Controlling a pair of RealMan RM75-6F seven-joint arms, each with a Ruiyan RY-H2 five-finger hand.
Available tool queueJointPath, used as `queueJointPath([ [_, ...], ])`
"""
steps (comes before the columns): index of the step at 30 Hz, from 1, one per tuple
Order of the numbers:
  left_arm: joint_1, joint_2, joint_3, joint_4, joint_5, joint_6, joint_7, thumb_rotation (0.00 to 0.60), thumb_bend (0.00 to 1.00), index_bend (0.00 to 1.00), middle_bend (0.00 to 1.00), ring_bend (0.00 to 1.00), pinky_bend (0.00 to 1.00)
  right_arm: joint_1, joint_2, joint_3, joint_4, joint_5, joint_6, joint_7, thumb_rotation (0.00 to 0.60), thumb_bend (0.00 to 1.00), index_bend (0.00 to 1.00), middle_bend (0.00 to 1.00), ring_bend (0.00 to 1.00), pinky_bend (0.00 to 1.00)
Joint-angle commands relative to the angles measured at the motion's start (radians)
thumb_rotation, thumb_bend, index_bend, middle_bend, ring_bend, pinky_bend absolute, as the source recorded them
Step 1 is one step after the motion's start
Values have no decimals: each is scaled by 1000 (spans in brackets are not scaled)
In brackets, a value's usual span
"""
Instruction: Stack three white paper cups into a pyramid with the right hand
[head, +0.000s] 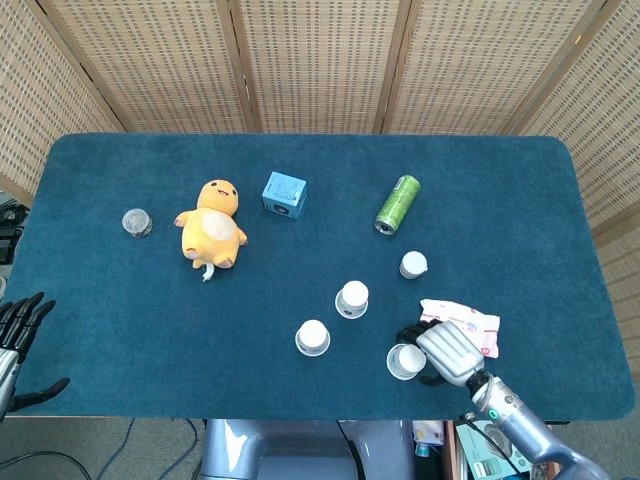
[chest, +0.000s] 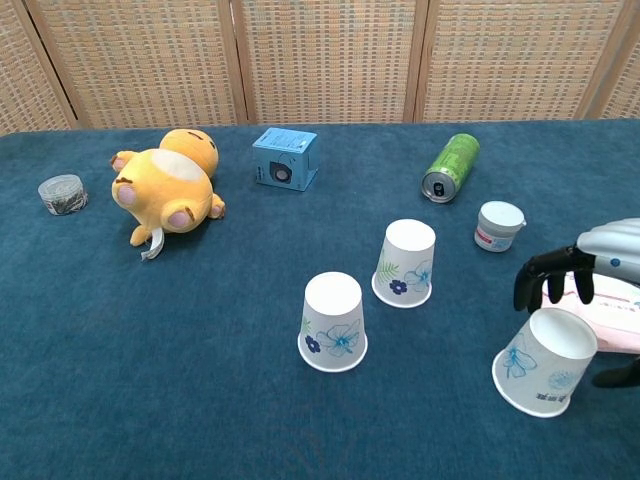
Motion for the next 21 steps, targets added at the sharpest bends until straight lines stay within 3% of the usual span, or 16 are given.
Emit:
queueJointPath([
  [1, 0, -1, 0, -1, 0, -1, 3, 600, 44, 0, 0, 0, 0, -1, -15, -6, 21, -7, 16, 27, 600, 307, 443, 528, 449, 486],
  [11, -2, -2, 0, -3, -5, -6, 8, 600, 44, 0, 0, 0, 0, 6, -14, -7, 15, -7, 45, 48, 600, 338, 484, 558, 466, 496],
  [21, -2, -3, 2, -3, -4, -6, 6, 600, 44, 0, 0, 0, 0, 62, -46, 62, -86, 80, 0, -60, 600, 342, 485, 558, 466, 496],
])
